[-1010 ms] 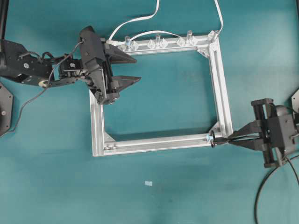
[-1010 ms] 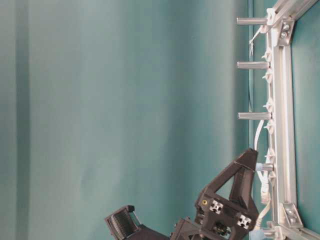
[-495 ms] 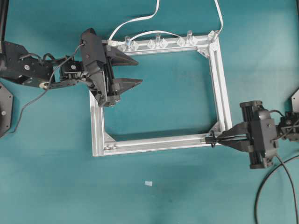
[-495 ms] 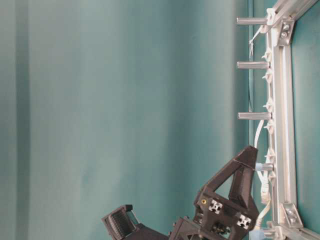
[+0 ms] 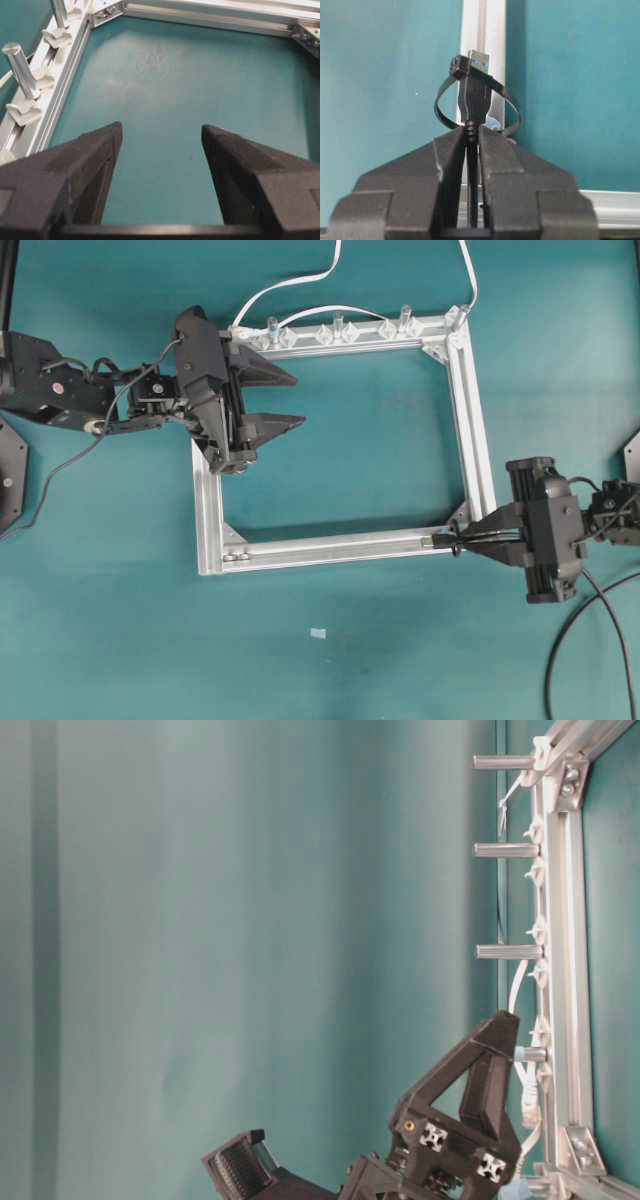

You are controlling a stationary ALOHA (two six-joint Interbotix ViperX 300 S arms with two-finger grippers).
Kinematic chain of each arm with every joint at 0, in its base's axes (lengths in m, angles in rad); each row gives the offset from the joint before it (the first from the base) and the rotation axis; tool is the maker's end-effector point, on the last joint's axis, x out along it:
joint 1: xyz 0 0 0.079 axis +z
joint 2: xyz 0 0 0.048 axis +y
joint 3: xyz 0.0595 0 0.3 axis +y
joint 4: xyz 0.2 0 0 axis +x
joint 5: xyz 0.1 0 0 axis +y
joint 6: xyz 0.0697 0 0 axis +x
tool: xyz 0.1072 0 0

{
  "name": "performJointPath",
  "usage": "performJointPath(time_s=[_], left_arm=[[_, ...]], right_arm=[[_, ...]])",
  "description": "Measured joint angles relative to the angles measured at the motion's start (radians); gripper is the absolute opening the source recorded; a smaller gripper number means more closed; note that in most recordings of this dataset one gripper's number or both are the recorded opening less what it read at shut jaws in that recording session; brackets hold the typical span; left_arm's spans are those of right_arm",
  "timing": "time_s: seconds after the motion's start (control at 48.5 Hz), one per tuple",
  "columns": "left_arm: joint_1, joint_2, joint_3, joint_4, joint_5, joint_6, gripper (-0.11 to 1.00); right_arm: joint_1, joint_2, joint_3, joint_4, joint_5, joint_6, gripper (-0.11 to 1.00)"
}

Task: Insert the wire through the string loop located on the right side.
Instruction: 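Move the left gripper to the plug emerging from the loop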

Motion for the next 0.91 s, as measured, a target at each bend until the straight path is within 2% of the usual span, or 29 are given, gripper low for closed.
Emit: performJointPath(time_s=[0.165, 0.474, 0.577, 0.907], left_arm=[[-0.011, 0.0, -0.002, 0.0, 0.014, 0.0, 0.66], [-0.114, -0.002, -0.035, 0.0, 0.107, -0.008, 0.66], [-0.149, -0.003, -0.051, 0.0, 0.135, -0.04, 0.66], [-0.249, -0.003, -0.084, 0.0, 0.156, -0.201, 0.65]], right_arm=[[-0.002, -0.002, -0.002, 0.0, 0.0, 0.0, 0.11], [-0.003, -0.002, 0.0, -0.002, 0.0, 0.0, 0.11], [-0.003, -0.002, 0.0, 0.0, 0.0, -0.002, 0.11], [-0.003, -0.002, 0.0, 0.0, 0.0, -0.002, 0.11]])
